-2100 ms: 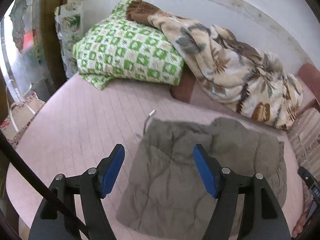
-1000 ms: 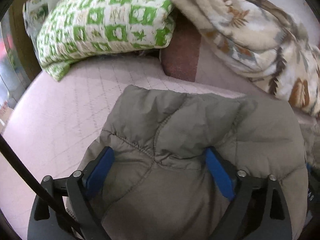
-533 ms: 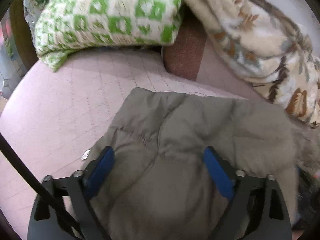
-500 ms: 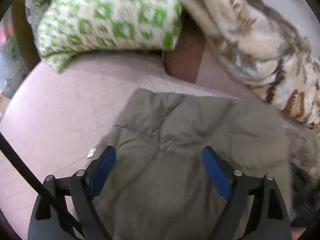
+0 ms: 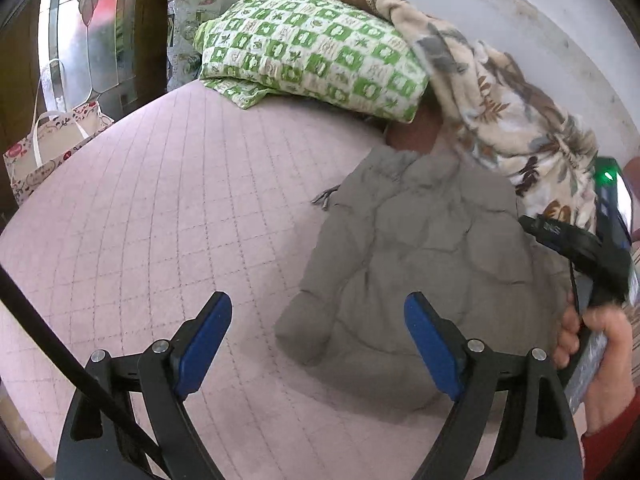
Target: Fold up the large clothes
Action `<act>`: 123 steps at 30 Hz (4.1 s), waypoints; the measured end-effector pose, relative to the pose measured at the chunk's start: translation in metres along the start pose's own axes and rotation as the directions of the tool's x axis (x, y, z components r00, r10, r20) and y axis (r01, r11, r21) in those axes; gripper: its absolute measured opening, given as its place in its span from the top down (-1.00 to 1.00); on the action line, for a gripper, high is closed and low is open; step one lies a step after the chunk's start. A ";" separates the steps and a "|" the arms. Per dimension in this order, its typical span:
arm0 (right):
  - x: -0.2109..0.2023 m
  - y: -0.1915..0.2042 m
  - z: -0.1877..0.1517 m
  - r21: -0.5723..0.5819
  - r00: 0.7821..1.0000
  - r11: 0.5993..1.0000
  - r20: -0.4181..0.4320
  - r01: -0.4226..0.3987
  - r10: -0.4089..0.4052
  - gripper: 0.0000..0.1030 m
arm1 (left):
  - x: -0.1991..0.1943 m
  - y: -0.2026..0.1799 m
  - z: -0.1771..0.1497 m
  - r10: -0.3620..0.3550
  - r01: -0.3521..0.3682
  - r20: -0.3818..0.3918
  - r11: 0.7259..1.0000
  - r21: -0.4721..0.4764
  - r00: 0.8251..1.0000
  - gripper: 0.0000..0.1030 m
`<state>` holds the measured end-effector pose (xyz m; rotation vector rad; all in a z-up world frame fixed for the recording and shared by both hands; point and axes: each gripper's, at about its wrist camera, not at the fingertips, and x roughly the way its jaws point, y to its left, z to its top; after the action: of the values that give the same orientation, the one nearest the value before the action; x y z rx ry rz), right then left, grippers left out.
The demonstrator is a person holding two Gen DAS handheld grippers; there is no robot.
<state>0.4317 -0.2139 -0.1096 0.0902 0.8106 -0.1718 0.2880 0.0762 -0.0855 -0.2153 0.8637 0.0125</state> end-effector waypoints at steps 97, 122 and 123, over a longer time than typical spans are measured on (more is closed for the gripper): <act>-0.024 0.065 -0.081 -0.084 0.982 0.980 -0.041 0.178 -0.182 -0.64 | -0.002 0.001 -0.013 0.016 -0.015 -0.010 0.997 0.073 1.000 -0.70; -0.144 -0.157 -0.229 0.409 0.988 0.910 -0.157 0.061 0.004 -0.72 | -0.009 0.010 -0.034 -0.177 0.177 -0.041 0.984 0.000 0.983 -0.70; -0.141 -0.164 -0.229 0.441 0.990 0.896 -0.143 0.046 0.020 -0.74 | -0.006 0.017 -0.031 -0.208 0.206 -0.045 0.978 -0.029 0.977 -0.70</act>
<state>0.1421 -0.3250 -0.1662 0.5356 0.9048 -0.3659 0.2589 0.0872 -0.1036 -0.3290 0.8858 -0.1773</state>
